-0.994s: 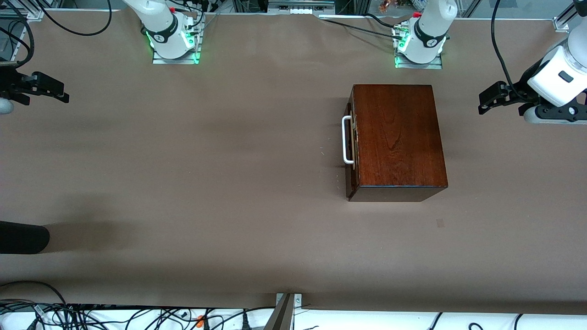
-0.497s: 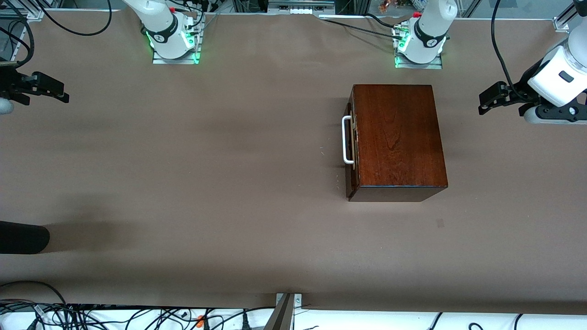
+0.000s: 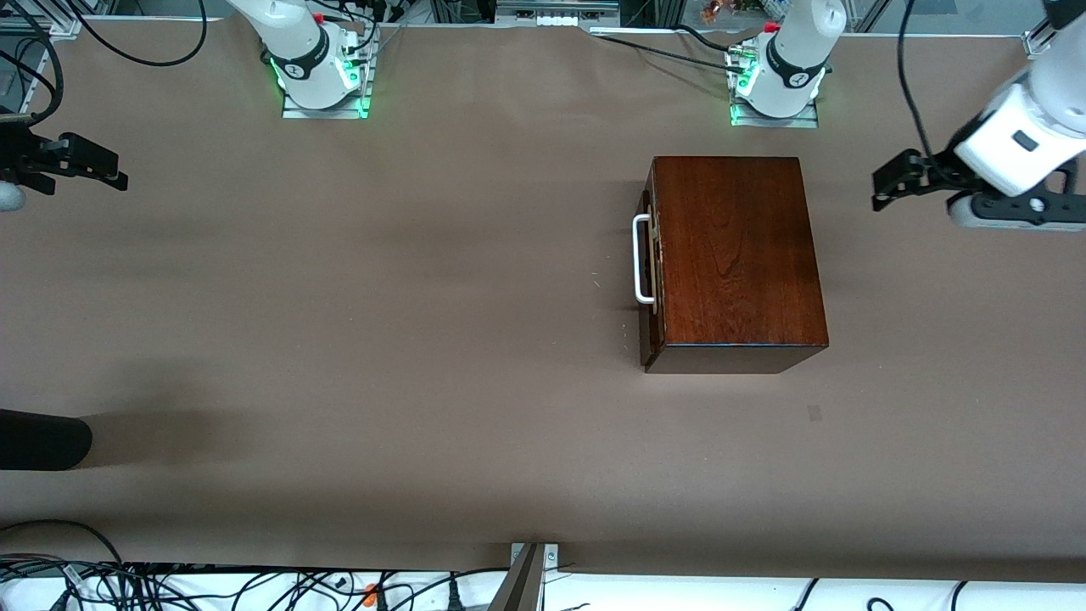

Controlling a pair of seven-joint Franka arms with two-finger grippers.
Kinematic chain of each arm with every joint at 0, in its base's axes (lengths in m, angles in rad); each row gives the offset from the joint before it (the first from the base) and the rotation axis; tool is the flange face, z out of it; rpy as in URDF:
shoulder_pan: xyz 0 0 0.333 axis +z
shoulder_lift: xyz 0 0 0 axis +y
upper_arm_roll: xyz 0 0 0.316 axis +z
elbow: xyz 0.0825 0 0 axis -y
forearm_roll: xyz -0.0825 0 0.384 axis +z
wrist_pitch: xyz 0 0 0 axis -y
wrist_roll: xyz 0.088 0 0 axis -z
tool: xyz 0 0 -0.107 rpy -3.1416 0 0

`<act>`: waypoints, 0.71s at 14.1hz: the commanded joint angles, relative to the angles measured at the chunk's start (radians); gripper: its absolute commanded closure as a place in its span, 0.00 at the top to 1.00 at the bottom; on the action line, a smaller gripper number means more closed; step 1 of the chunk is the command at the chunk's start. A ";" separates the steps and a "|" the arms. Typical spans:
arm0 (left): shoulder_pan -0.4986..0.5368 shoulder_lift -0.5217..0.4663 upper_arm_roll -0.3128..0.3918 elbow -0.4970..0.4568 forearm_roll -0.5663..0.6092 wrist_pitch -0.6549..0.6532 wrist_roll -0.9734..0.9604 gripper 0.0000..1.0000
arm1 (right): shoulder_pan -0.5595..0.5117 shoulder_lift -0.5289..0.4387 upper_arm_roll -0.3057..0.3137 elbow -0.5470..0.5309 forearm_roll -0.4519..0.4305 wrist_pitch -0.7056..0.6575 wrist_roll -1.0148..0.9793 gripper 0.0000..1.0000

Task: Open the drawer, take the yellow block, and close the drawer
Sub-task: 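Move the left gripper to the white drawer handle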

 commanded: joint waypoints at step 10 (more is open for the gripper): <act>-0.157 0.242 -0.450 0.148 0.171 0.021 -0.691 1.00 | -0.010 -0.007 0.003 -0.004 0.016 -0.007 -0.004 1.00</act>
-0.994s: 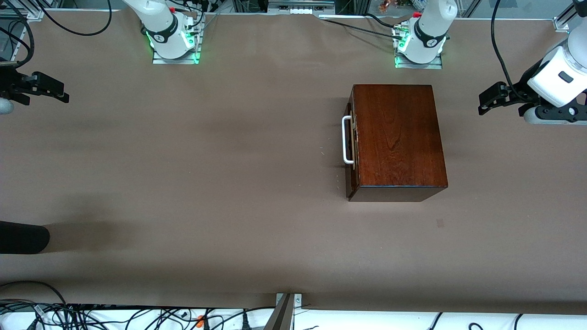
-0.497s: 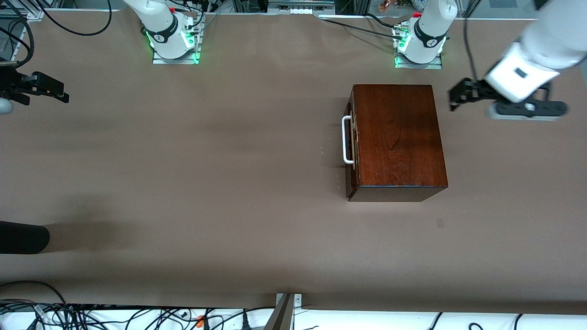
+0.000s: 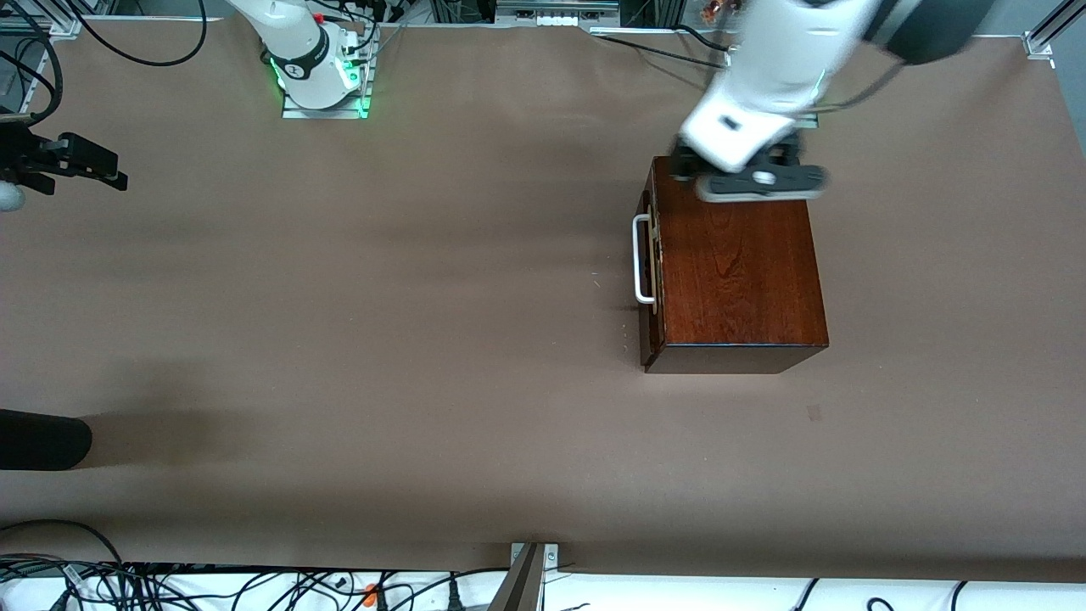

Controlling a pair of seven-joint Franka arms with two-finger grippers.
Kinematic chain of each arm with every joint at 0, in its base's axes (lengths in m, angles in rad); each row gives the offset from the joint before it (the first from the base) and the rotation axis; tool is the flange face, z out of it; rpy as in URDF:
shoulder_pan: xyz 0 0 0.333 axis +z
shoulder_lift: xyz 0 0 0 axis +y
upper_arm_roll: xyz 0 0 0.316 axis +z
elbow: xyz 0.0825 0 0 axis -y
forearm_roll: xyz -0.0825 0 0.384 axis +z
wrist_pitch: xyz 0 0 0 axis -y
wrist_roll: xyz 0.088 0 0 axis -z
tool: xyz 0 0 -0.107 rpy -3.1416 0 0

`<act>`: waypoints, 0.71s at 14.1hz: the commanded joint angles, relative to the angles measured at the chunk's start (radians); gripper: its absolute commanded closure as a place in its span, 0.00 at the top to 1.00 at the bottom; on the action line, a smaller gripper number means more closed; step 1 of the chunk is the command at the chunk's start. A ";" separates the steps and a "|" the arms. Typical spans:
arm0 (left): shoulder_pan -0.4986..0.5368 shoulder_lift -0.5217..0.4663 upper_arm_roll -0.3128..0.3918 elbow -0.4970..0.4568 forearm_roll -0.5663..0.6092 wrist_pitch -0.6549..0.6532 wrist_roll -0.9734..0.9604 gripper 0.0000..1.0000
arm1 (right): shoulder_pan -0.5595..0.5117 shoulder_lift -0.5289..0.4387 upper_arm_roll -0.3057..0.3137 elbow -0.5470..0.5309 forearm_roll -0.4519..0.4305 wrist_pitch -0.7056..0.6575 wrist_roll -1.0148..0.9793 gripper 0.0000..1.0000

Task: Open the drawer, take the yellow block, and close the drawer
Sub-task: 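Move the left gripper to the white drawer handle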

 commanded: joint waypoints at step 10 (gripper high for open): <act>-0.194 0.296 -0.019 0.113 0.190 0.058 -0.199 1.00 | -0.010 -0.007 0.004 -0.003 0.016 -0.007 -0.004 1.00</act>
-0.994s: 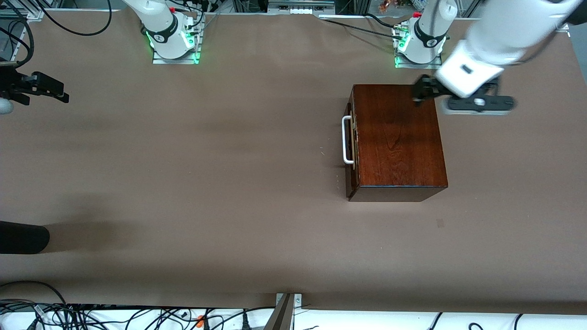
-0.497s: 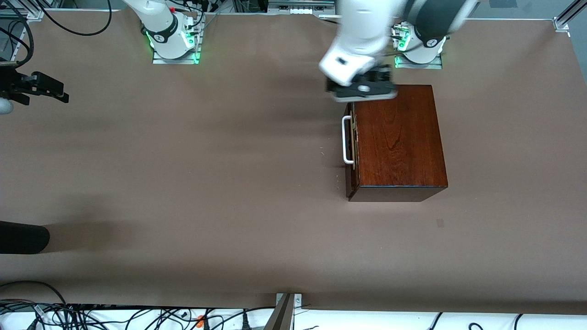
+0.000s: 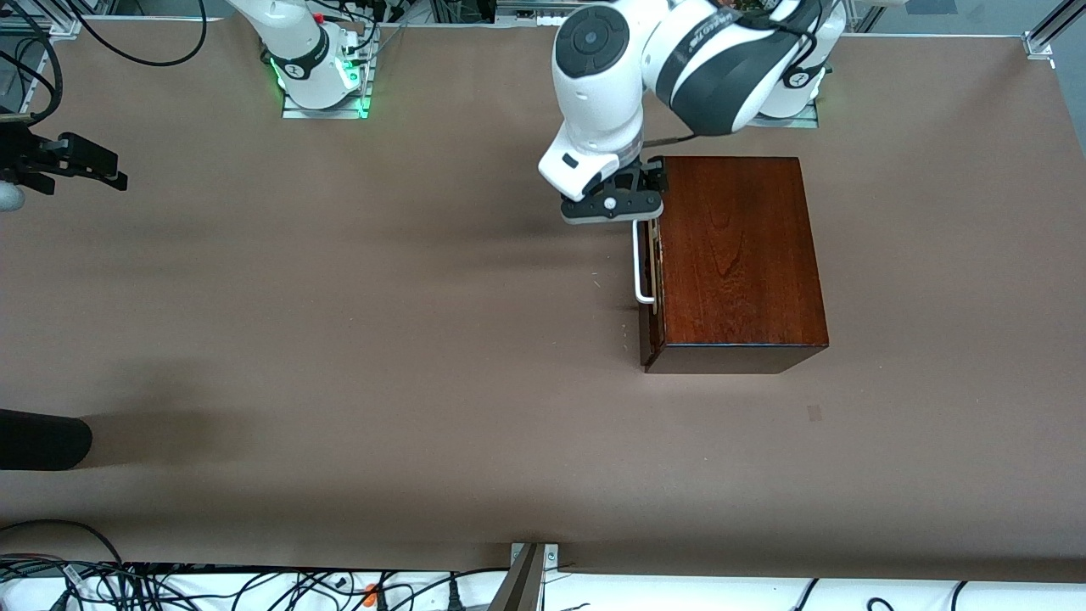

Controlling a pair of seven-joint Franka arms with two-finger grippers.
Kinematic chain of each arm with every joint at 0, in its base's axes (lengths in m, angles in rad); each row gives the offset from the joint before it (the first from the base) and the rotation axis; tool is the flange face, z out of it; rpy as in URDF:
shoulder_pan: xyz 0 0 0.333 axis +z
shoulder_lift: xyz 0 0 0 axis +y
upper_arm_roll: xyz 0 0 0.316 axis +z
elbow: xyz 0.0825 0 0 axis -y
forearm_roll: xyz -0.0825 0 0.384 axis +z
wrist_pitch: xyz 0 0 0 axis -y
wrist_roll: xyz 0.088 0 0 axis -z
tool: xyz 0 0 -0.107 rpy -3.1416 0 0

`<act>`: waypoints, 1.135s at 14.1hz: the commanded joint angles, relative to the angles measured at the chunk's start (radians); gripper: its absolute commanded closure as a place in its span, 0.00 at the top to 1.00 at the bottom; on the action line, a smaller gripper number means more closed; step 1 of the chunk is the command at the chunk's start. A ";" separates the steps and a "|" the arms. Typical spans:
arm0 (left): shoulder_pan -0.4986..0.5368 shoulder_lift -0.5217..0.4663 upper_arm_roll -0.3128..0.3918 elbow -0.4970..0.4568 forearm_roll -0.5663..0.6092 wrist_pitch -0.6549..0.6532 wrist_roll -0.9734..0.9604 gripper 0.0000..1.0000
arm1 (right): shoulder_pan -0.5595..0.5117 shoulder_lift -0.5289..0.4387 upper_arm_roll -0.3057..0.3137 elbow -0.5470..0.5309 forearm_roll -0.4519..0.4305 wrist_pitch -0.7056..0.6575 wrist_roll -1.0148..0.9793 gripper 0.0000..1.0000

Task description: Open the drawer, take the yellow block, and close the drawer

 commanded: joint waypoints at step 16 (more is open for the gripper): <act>0.004 0.186 0.005 -0.071 0.181 0.137 -0.045 1.00 | -0.009 -0.007 0.004 -0.004 0.016 -0.006 -0.004 1.00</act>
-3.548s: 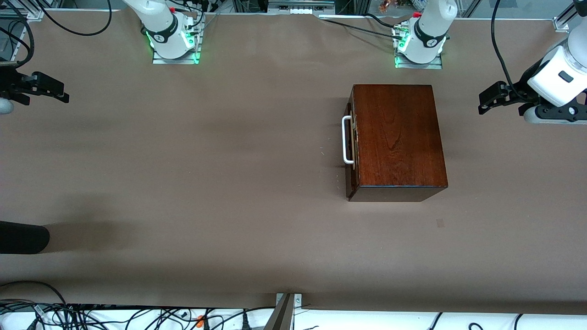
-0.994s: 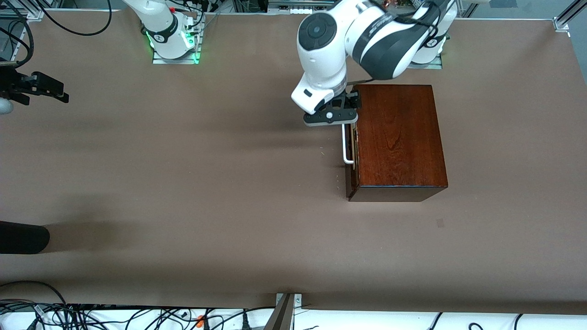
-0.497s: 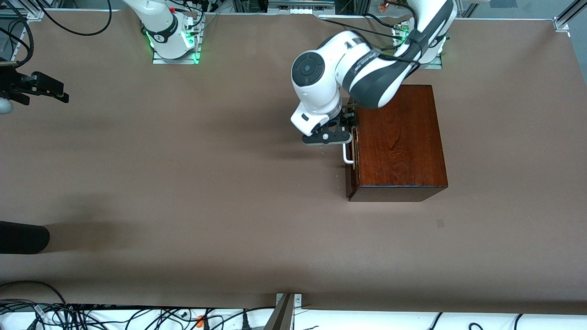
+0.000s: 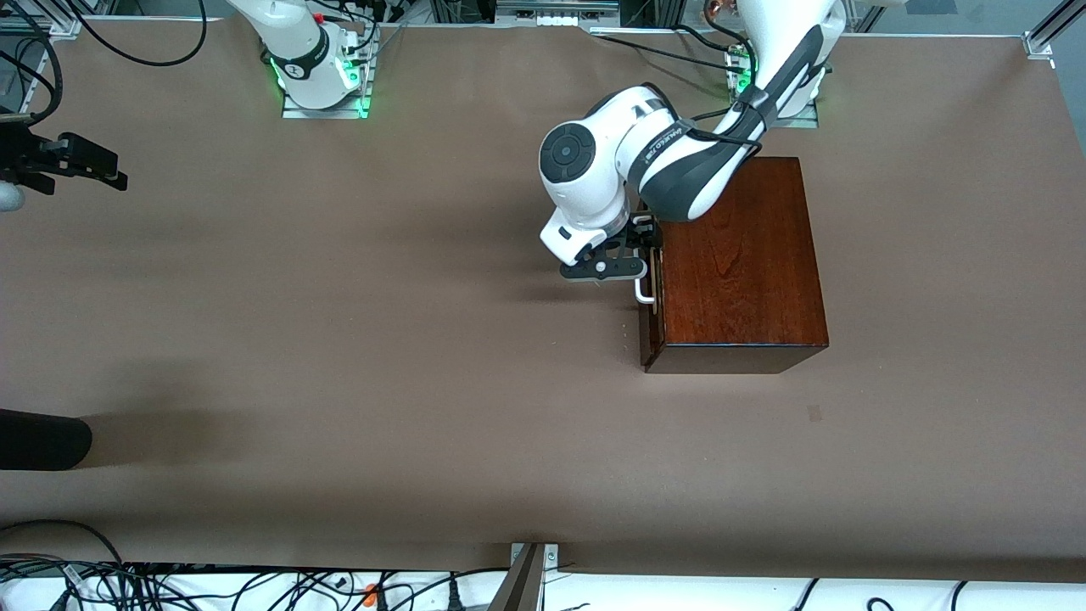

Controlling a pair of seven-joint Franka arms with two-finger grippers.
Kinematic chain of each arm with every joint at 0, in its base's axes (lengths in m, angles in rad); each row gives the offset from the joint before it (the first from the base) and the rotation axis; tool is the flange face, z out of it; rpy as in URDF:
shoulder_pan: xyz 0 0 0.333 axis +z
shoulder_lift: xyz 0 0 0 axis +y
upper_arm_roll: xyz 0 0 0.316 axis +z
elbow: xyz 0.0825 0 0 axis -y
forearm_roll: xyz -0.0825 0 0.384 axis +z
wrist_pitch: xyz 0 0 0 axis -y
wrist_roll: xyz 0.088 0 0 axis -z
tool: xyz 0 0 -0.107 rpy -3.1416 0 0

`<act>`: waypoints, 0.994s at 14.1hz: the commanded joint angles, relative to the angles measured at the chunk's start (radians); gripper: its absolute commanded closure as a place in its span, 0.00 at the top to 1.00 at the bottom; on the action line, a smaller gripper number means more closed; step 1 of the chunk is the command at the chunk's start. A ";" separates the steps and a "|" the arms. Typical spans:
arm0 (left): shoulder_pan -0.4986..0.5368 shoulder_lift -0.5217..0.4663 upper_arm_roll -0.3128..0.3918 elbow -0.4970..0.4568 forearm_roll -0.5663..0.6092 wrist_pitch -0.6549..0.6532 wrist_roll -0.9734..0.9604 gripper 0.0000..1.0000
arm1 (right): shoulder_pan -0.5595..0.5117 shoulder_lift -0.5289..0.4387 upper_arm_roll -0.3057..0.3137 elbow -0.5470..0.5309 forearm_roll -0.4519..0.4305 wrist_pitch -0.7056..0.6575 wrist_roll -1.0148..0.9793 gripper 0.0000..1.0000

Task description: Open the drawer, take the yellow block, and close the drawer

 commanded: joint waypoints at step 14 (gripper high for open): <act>-0.010 0.068 -0.004 -0.004 0.056 0.055 -0.087 1.00 | -0.009 -0.007 0.004 -0.004 0.016 -0.006 -0.004 1.00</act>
